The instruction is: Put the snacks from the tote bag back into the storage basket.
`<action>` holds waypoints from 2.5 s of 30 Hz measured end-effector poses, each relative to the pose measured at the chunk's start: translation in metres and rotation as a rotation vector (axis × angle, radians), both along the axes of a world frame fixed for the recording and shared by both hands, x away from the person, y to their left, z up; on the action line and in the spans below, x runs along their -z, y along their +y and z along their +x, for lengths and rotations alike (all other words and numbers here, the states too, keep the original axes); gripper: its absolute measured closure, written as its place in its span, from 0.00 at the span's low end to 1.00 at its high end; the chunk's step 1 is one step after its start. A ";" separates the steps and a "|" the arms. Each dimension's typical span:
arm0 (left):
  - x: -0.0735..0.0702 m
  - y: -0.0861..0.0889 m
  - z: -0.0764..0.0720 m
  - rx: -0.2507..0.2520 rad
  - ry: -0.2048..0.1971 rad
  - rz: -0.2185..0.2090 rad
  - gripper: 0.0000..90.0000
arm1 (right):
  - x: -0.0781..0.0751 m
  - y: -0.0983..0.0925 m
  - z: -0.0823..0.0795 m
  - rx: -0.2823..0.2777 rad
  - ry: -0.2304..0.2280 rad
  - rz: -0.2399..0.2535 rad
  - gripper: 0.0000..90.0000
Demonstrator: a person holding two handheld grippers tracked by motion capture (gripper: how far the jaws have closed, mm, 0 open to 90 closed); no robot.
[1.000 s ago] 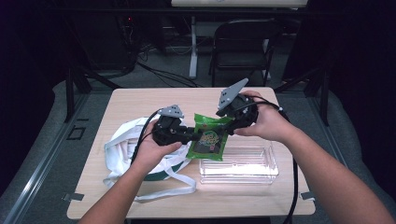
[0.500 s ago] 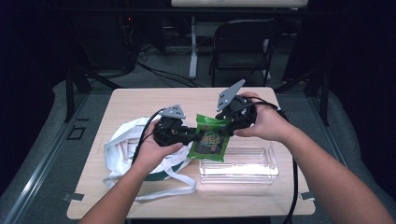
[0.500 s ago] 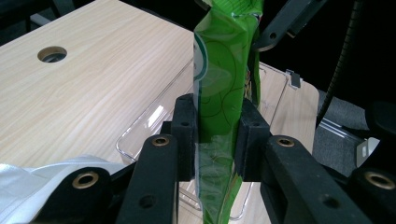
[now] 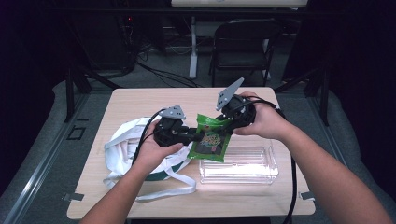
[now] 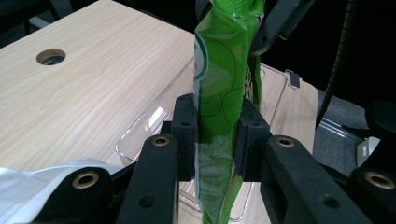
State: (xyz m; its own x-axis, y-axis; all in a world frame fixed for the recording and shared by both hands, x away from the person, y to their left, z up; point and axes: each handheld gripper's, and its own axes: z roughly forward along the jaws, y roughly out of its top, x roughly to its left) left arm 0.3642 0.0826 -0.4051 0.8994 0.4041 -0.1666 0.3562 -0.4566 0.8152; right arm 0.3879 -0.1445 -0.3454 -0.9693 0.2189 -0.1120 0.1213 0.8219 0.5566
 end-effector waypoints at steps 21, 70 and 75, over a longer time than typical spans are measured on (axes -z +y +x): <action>0.006 -0.002 0.002 0.010 0.016 0.000 0.81 | 0.001 0.000 0.004 -0.048 0.048 0.000 0.83; 0.021 0.027 0.002 -0.069 0.055 -0.014 0.65 | 0.006 -0.019 0.026 -0.030 0.022 -0.115 0.85; 0.024 0.037 0.000 -0.097 0.068 -0.036 0.65 | 0.009 -0.019 0.028 -0.031 0.015 -0.126 0.85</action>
State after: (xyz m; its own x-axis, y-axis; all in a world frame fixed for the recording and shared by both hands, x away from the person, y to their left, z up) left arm 0.3642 0.1192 -0.4295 0.8424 0.4816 -0.2417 0.4524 -0.3883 0.8028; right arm 0.4160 -0.1637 -0.3543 -0.9771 0.1738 -0.1224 0.1021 0.8888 0.4467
